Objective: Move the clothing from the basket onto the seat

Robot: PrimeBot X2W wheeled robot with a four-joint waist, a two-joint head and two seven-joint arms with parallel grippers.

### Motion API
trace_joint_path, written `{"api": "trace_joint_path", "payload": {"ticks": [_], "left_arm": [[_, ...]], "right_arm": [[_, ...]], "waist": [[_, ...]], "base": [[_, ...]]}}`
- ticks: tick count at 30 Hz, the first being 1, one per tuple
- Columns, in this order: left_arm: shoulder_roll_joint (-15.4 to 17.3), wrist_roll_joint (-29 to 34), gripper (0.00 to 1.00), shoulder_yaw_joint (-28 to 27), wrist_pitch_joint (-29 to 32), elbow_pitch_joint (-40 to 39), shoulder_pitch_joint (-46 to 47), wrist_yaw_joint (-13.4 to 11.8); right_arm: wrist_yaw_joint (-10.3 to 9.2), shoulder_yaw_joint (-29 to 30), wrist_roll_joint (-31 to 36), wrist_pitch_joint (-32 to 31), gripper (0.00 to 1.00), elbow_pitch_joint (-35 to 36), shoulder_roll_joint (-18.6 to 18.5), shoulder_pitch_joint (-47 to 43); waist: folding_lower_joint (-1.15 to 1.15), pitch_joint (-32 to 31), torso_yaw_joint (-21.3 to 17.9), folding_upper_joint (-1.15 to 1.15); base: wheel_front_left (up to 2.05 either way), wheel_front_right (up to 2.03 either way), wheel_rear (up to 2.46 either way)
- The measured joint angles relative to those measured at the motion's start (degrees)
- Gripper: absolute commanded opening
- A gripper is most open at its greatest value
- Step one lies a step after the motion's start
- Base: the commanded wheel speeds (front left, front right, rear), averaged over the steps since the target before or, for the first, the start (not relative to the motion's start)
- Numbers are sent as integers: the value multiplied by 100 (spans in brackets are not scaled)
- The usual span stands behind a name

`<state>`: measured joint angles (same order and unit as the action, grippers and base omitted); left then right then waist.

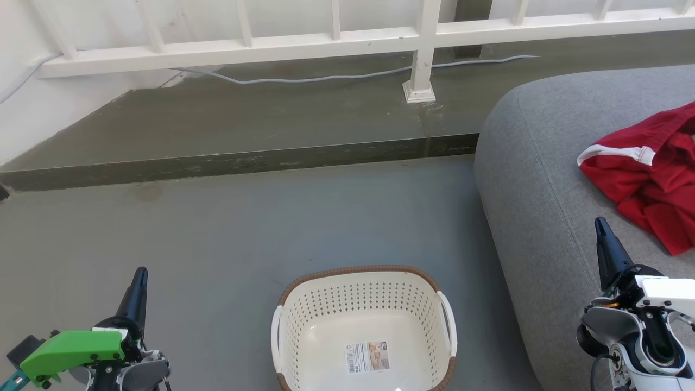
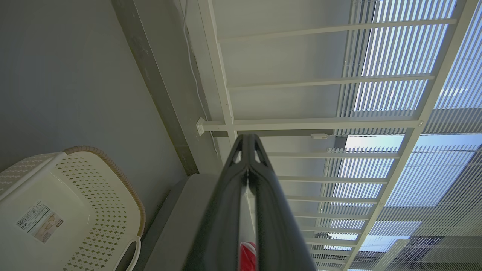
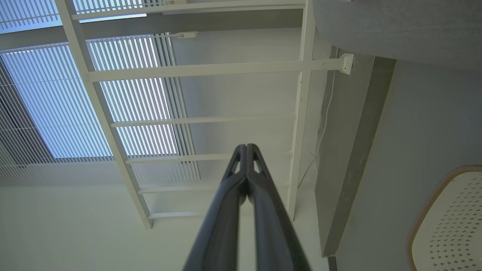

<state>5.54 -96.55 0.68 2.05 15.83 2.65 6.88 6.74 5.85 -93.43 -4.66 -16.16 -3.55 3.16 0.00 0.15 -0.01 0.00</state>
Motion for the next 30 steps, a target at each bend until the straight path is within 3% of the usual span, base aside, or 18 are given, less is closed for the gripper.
{"api": "trace_joint_path", "payload": {"ticks": [30], "left_arm": [[-4, 1, 0, -22, 19, 9, 3, 1]], "right_arm": [[0, 12, 0, -1, 0, 4, 3, 0]], "waist": [[0, 0, 1, 0]], "base": [[0, 0, 0]]}}
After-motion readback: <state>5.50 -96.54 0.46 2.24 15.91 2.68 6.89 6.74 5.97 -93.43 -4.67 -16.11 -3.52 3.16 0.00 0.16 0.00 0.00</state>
